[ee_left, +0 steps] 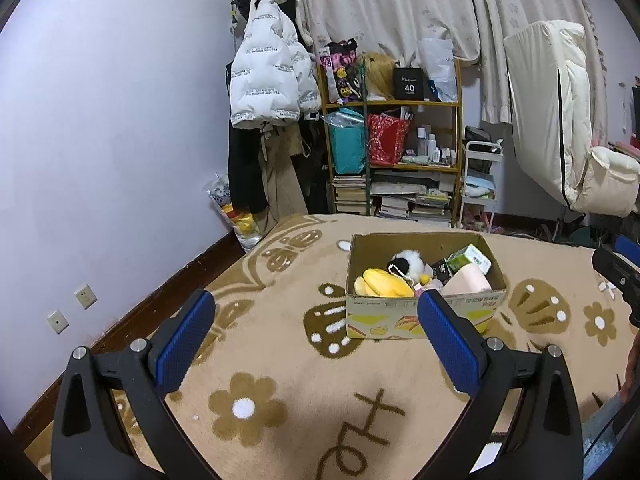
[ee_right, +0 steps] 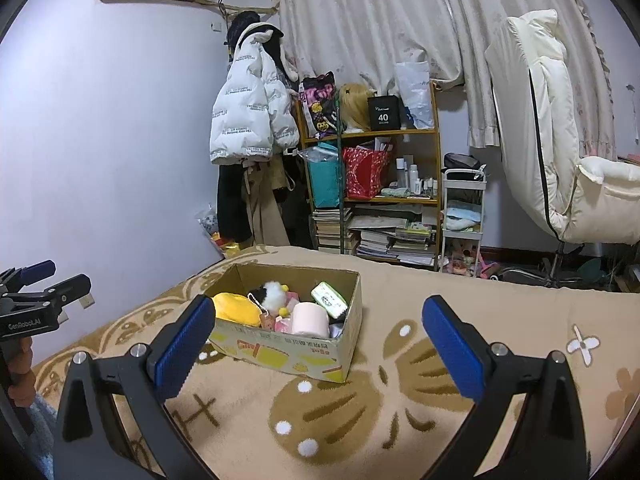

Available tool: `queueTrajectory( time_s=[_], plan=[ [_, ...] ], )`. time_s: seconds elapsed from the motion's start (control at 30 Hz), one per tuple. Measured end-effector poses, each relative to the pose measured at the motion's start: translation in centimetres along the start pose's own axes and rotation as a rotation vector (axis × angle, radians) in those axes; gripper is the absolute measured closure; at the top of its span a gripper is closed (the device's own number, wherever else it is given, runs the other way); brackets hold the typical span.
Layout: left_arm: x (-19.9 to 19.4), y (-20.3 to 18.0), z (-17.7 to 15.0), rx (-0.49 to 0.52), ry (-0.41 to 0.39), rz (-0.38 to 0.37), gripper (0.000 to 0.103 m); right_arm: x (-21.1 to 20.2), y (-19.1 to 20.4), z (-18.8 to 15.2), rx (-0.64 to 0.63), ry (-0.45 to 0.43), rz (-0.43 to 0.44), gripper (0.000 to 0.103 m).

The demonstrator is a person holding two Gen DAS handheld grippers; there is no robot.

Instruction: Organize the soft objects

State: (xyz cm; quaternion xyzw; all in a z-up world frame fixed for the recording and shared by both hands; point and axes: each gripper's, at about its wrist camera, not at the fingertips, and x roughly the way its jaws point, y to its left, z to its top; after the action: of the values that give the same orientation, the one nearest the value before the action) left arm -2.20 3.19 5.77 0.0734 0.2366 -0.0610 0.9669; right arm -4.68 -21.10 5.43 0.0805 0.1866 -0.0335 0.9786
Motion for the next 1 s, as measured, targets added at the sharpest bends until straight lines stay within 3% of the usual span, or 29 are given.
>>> queueTrajectory(
  time_s=[1.0],
  plan=[
    [2.0, -0.4, -0.4, 0.022, 0.038, -0.032, 0.003, 1.3, -0.4, -1.1, 0.019, 0.027, 0.001, 0.000]
  ],
)
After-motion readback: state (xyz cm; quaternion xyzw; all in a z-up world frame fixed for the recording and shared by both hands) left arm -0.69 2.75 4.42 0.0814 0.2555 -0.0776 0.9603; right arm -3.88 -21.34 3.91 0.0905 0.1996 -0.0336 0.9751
